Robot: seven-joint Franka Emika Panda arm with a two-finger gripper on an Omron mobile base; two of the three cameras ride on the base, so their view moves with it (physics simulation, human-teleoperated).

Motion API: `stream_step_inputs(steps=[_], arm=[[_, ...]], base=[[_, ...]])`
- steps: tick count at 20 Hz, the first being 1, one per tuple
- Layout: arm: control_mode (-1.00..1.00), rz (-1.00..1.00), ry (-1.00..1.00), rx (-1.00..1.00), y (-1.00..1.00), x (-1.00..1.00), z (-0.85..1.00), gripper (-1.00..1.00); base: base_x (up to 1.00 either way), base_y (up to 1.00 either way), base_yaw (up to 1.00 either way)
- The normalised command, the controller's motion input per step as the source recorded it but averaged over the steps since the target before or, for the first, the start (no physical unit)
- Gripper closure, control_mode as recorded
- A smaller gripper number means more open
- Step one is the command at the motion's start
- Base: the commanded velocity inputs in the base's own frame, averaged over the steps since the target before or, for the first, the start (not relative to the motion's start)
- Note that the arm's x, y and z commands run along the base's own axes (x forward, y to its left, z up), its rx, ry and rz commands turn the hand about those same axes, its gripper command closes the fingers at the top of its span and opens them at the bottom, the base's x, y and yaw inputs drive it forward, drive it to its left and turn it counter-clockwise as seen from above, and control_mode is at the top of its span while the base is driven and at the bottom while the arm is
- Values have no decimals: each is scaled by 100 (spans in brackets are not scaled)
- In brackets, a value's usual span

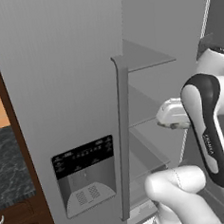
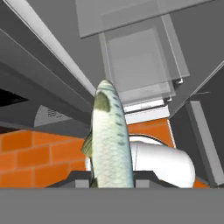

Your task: Place one potato and one fish in each tupperware on the nearby counter, to pack two identical lunches.

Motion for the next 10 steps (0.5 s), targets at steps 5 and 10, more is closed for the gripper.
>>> stream_step_inputs(steps=[5,10], arm=[[-100,-1,0,0,2,-77,0,100],[100,0,0,0,0,0,0,100]], base=[[0,0,0],[-95,70,14]])
